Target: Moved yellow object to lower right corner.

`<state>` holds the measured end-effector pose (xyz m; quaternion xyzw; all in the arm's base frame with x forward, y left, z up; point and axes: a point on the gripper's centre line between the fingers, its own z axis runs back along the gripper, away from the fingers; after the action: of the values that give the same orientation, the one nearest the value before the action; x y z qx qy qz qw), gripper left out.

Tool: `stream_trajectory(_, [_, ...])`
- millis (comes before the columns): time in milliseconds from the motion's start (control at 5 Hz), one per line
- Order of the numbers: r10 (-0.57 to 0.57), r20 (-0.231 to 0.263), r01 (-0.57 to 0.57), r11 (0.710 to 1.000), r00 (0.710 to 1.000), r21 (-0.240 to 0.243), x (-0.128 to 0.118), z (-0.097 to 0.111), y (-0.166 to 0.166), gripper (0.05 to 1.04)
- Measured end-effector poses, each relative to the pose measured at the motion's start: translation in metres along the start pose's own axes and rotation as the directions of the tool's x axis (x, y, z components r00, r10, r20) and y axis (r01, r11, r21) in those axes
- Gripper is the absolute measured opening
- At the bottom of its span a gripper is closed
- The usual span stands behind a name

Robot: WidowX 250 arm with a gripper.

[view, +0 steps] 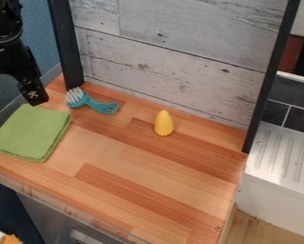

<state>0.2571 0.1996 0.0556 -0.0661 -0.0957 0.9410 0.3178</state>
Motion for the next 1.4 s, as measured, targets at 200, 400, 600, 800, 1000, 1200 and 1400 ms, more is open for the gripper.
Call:
stream_trajectory(200, [0.0,0.006,0.0,0.999,1.0,0.033,0.0,-0.009,0.007,0.998])
stream_trajectory(400, [-0.073,-0.012,0.073,0.995,0.997,0.062,-0.028,-0.01,0.021,0.998])
stream_trajectory(600, [-0.171,-0.024,0.172,0.982,0.985,0.073,-0.061,-0.008,0.038,0.998])
stream_trajectory(800, [-0.248,-0.069,0.254,0.962,0.966,0.097,-0.09,-0.001,0.05,0.998])
stream_trajectory(1000, [-0.333,-0.078,0.34,0.933,0.94,0.12,-0.126,-0.007,0.066,0.998])
stream_trajectory(1200, [-0.373,-0.073,0.38,0.914,0.925,0.139,-0.15,-0.013,0.076,0.998])
stream_trajectory(1400, [-0.446,-0.054,0.449,0.885,0.893,0.12,-0.176,-0.014,0.09,0.998])
